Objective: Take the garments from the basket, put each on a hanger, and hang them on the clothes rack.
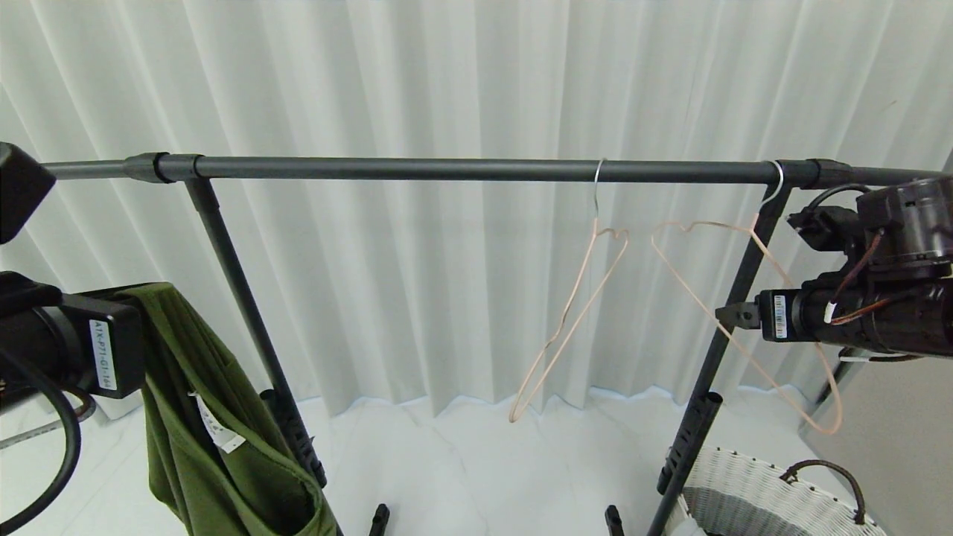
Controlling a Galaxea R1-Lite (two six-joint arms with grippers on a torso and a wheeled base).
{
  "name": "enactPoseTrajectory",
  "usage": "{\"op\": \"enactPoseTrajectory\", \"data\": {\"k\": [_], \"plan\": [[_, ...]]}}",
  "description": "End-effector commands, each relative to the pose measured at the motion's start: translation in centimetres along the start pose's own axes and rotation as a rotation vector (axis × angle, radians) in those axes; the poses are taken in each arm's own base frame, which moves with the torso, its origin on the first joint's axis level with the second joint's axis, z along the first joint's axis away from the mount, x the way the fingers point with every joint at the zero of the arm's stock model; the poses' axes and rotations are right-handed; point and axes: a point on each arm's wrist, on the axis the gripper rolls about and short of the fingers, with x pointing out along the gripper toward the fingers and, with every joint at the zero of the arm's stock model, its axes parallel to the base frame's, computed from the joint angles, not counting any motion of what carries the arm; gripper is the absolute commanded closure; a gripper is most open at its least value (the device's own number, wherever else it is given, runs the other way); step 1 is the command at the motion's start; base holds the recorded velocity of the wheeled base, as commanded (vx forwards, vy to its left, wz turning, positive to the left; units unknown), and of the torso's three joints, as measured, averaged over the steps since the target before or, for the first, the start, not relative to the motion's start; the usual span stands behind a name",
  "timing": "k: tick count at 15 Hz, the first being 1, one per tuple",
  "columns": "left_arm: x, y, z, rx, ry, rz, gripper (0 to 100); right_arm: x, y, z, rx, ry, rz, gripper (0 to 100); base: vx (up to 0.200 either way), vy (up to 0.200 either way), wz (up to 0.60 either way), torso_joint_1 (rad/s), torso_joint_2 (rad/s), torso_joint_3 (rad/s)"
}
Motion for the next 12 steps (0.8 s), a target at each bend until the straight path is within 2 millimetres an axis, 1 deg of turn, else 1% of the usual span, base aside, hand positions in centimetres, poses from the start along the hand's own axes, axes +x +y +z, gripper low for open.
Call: {"op": "enactPoseTrajectory", "data": {"k": [1,4,7,12], "plan": [[0.1,-0.1,-0.2,0.004,0.008,-0.002,100,1.9,-0.8,0.3,0.013,0.051,-0.043,0,0.0,0.0,0.0,0.0,0.0,0.0],[0.1,-0.1,-0.2,0.005,0.007,-0.003,100,2.3,-0.7,0.1,0.009,0.072,-0.045,0,0.0,0.0,0.0,0.0,0.0,0.0],[0.1,-0.2,-0.4,0.01,0.014,-0.007,100,2.0,0.3,0.2,-0.009,0.062,-0.014,0,0.0,0.0,0.0,0.0,0.0,0.0],[0.1,-0.2,-0.4,0.01,0.014,-0.007,100,1.6,0.8,0.2,-0.02,0.063,0.001,0,0.0,0.0,0.0,0.0,0.0,0.0]]}}
